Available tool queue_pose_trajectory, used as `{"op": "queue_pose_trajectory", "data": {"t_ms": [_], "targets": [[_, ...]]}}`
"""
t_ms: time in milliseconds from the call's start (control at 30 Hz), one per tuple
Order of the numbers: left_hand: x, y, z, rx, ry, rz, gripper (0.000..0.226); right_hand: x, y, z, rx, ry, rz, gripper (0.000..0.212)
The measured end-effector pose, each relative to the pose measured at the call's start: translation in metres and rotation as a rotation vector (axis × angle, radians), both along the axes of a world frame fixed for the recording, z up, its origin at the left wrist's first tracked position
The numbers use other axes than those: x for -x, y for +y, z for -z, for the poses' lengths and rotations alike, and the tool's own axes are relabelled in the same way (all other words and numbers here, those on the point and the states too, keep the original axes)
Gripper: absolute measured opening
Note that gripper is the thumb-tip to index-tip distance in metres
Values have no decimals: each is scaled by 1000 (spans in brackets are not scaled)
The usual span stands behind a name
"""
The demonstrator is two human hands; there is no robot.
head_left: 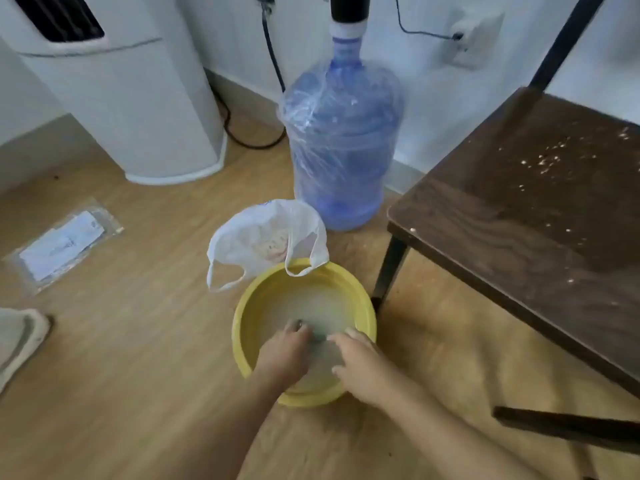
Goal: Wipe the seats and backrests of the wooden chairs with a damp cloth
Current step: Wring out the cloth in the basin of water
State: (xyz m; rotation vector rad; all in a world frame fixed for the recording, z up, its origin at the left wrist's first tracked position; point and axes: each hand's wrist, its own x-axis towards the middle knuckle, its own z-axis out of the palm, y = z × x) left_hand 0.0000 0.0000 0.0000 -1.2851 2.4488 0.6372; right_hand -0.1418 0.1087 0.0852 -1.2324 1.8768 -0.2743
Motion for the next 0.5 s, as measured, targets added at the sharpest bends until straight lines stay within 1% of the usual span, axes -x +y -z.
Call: {"op": "queue_pose_trajectory", "data": {"t_ms": [100,133,167,233,333,367,433,500], "targets": [[4,-14,38,15,-64,180,63,-7,-30,49,-59,157,-133,57],[6,-21,45,9,-78,165,60,-10,-39,60,-68,204,-157,59],[7,-27,58,16,-52,145,52,-12,-45,77,-97,240,-180,61],[8,-36,70,1,33,35,37,-17,-54,99,-159,279,-198,60],[9,-51,69,-211,220,-315,35,-18,-72,121,-182,251,-120,63],[9,-54,68,-289,265,-419,29,-21,-77,127,-168,207,-70,67],[8,-57,61,-406,329,-518,17,-25,-88,137,-118,93,31,73],[4,-59,59,-551,450,-616,25,-27,-94,138,-62,-58,135,66]]}}
